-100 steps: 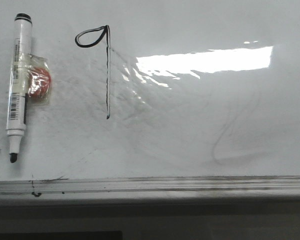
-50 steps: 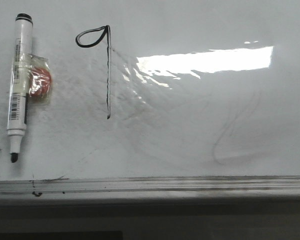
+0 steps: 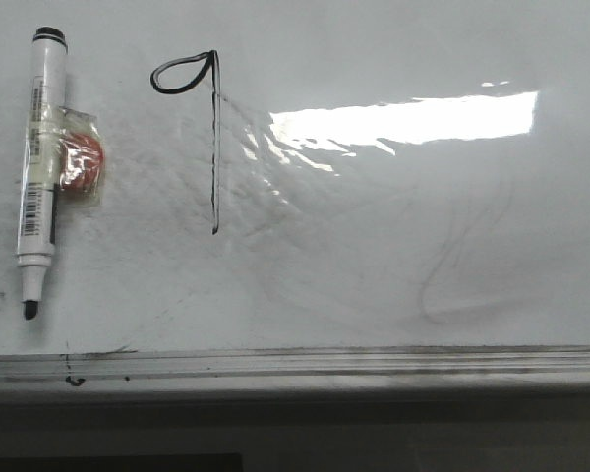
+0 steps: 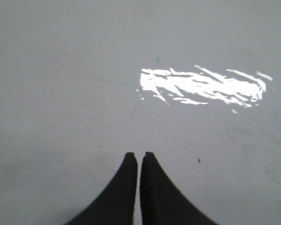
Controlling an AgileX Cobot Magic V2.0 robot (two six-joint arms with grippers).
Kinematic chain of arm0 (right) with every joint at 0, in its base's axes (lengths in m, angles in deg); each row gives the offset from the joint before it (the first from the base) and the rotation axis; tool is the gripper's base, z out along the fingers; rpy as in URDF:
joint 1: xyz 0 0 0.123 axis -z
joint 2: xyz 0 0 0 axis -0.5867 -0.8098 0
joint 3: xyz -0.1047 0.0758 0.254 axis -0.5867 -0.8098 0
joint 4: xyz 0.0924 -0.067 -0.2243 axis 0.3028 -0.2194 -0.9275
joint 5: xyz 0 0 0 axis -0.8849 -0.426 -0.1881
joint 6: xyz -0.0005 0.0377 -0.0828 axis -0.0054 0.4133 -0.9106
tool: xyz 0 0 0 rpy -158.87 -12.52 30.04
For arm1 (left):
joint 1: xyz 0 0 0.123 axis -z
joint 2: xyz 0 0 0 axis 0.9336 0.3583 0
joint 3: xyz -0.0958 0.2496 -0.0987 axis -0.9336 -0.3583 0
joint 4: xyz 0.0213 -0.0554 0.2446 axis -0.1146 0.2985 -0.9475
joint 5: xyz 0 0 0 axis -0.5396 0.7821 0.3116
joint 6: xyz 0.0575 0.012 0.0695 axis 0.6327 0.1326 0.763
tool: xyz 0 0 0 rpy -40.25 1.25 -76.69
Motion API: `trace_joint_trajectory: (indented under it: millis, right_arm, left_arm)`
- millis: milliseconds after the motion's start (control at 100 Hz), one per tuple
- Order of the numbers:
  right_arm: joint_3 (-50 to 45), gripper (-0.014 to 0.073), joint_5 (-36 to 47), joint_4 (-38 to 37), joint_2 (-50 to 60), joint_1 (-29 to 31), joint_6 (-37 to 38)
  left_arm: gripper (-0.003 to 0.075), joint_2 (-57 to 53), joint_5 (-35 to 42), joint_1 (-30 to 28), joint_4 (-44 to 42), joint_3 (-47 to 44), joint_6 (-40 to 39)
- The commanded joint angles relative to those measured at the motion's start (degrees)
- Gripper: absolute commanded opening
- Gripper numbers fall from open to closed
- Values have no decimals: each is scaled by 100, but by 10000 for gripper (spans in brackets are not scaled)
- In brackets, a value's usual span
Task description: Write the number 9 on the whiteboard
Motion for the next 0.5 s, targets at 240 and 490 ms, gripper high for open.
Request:
trace_joint_trajectory:
  millis: [240, 490]
  right_arm:
    - [147, -63, 451, -61, -49, 11, -29]
    - [147, -63, 451, -61, -49, 11, -29]
  left_arm:
    - [-20, -157, -734, -97, -24, -231, 925]
    - [-20, -157, -1095, -97, -24, -228, 925]
